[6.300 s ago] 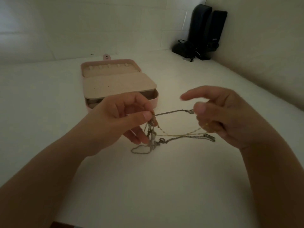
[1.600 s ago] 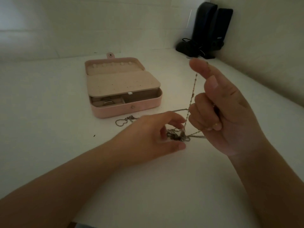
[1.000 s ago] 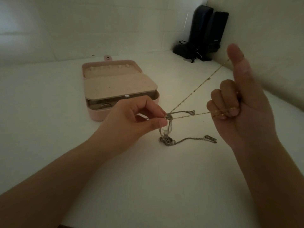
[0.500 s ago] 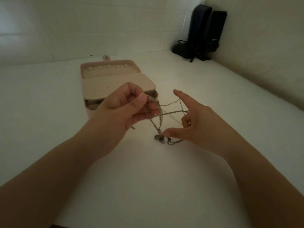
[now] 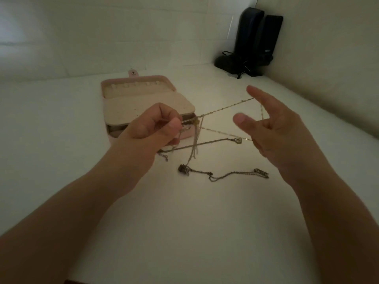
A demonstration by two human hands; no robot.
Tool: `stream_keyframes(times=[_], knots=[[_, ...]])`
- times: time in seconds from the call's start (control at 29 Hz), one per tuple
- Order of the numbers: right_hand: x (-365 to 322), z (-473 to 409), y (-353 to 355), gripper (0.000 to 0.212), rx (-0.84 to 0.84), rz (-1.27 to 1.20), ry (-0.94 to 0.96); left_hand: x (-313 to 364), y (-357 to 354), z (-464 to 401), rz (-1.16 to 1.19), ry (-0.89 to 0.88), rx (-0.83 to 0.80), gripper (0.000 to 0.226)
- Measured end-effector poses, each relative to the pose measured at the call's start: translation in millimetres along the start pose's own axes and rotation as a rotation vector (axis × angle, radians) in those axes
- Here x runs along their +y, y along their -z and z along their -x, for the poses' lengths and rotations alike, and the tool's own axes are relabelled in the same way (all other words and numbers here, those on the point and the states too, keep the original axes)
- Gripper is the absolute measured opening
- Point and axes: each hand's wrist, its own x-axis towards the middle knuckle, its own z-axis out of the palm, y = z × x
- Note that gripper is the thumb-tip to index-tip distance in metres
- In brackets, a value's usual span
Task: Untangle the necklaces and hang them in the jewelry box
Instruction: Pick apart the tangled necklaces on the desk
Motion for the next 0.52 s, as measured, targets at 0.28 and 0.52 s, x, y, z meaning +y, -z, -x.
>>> stream_keyframes(times=[0.28, 0.52], knots=[[11, -2, -9, 0.099, -0.04, 0.29, 0.003, 9, -5, 1, 0.312, 0.024, 0.004, 0.015], [10, -3, -8, 0.105, 0.017, 0.465, 0.011, 14, -4, 4, 0.188, 0.173, -0.059, 0.014]])
